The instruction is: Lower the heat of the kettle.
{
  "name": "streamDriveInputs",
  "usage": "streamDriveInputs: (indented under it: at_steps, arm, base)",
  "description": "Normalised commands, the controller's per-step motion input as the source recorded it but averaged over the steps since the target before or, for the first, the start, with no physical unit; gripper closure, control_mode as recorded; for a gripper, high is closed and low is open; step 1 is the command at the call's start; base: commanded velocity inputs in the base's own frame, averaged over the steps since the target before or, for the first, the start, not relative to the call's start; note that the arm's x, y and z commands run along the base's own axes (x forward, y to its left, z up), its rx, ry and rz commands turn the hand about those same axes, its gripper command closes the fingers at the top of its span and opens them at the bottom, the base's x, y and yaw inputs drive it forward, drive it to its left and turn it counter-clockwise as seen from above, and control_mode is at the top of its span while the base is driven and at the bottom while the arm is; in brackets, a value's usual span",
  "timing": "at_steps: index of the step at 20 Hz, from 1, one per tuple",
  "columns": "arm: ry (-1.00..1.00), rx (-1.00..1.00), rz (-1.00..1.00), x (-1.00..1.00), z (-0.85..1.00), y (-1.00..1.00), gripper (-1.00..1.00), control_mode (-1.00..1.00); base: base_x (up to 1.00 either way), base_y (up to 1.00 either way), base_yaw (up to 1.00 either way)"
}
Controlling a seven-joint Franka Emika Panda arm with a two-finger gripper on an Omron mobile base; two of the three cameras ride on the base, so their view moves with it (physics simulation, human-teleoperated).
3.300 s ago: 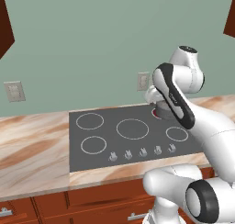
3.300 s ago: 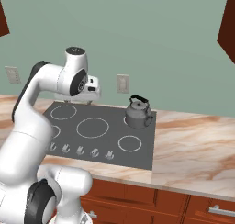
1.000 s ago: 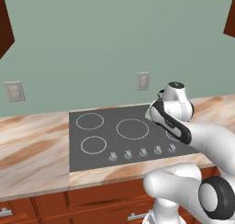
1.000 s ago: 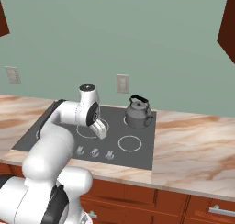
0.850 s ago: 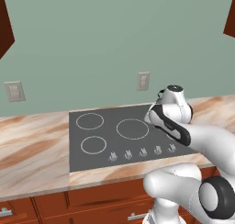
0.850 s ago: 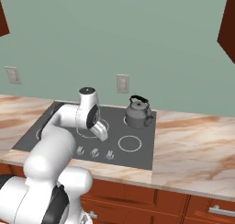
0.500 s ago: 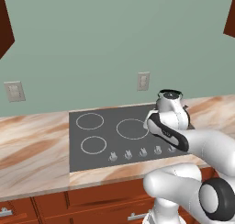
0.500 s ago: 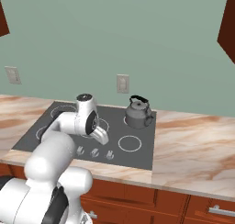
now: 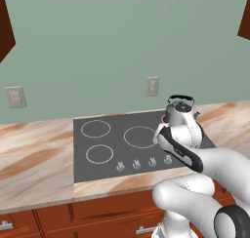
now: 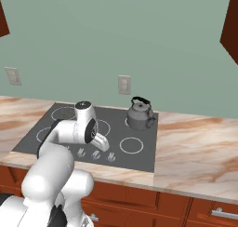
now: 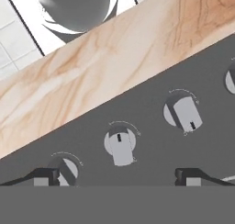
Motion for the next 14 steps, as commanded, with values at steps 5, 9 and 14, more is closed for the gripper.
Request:
streamDriveInputs:
  at_steps: [5,9,14]
  arm:
    - [0.00,-0.02,0.10,-0.01,-0.11,0.00,-1.00,-1.00]
    - [0.02,-0.05,0.09,0.00,-0.15,0.00,-1.00,-1.00]
    - [0.00,-0.02,0.06,0.00,-0.19,0.01,-1.00,-1.00]
  base:
    - [0.00,0.00,0.00]
    - [0.00,0.00,0.00]
    - [0.00,0.00,0.00]
